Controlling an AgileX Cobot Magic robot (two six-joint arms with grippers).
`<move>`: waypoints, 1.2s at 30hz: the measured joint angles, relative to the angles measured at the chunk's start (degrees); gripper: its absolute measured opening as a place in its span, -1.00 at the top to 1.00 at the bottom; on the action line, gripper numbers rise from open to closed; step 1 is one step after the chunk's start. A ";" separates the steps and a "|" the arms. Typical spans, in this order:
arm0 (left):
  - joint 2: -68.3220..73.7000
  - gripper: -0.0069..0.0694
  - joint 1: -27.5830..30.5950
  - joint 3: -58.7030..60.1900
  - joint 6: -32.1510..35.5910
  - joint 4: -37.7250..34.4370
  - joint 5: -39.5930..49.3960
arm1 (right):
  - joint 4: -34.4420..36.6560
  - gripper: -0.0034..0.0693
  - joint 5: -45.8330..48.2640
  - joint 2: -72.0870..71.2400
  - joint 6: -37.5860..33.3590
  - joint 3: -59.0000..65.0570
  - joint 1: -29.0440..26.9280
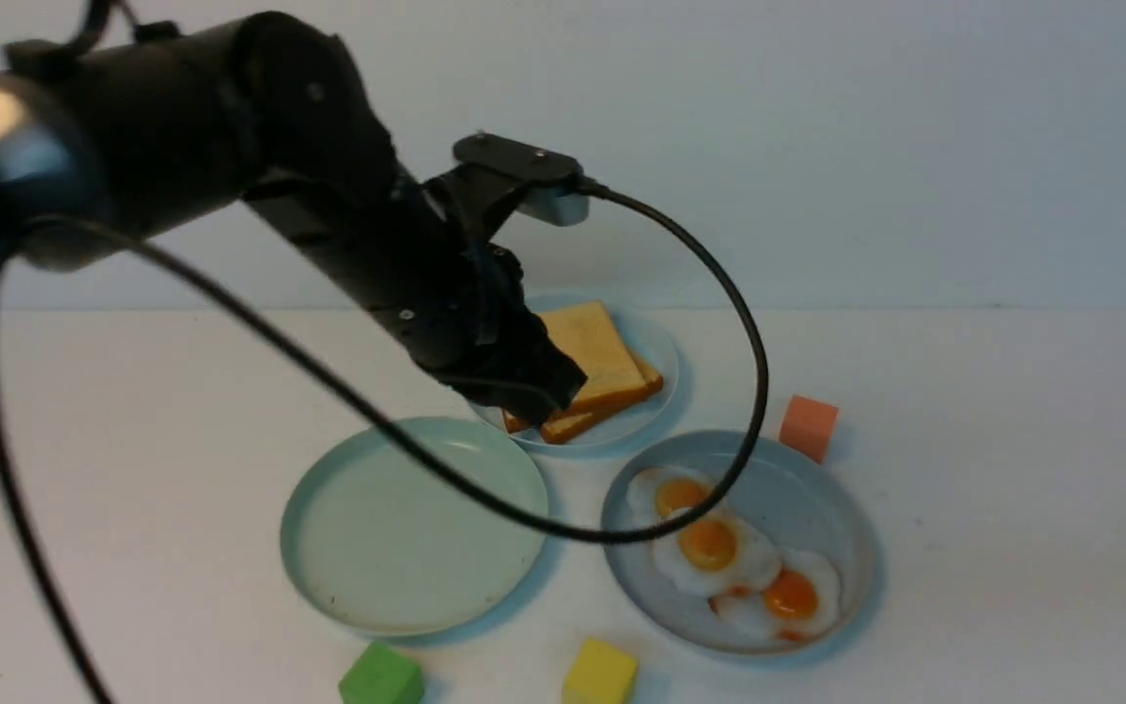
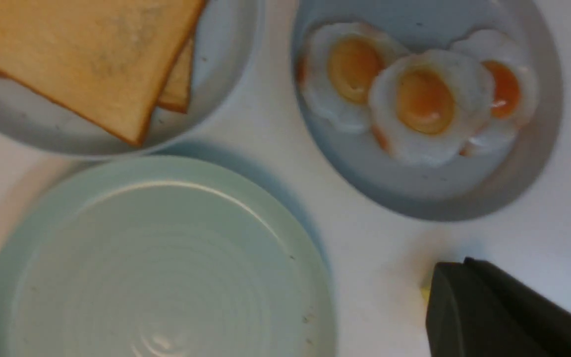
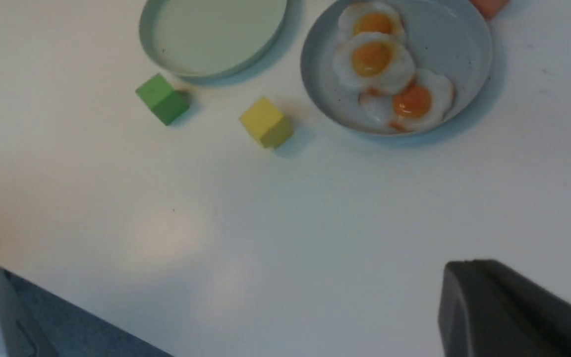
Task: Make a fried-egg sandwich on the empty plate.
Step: Use the left arm to grab a slice of bread
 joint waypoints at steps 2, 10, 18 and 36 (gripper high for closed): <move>5.72 0.85 0.00 -6.35 0.25 2.18 2.48 | 0.00 0.89 -0.65 0.00 -1.04 -0.55 1.48; 21.62 0.17 0.00 -22.71 0.38 8.75 3.14 | -0.82 0.88 -2.36 0.05 -2.44 -0.64 2.42; 25.33 -0.38 0.00 -25.10 3.31 12.21 -3.92 | -0.90 0.87 -2.31 0.07 -2.46 -0.64 2.42; 26.96 -0.40 0.00 -25.21 11.79 16.44 -6.09 | -1.04 0.84 -2.31 0.11 -2.46 -0.64 2.42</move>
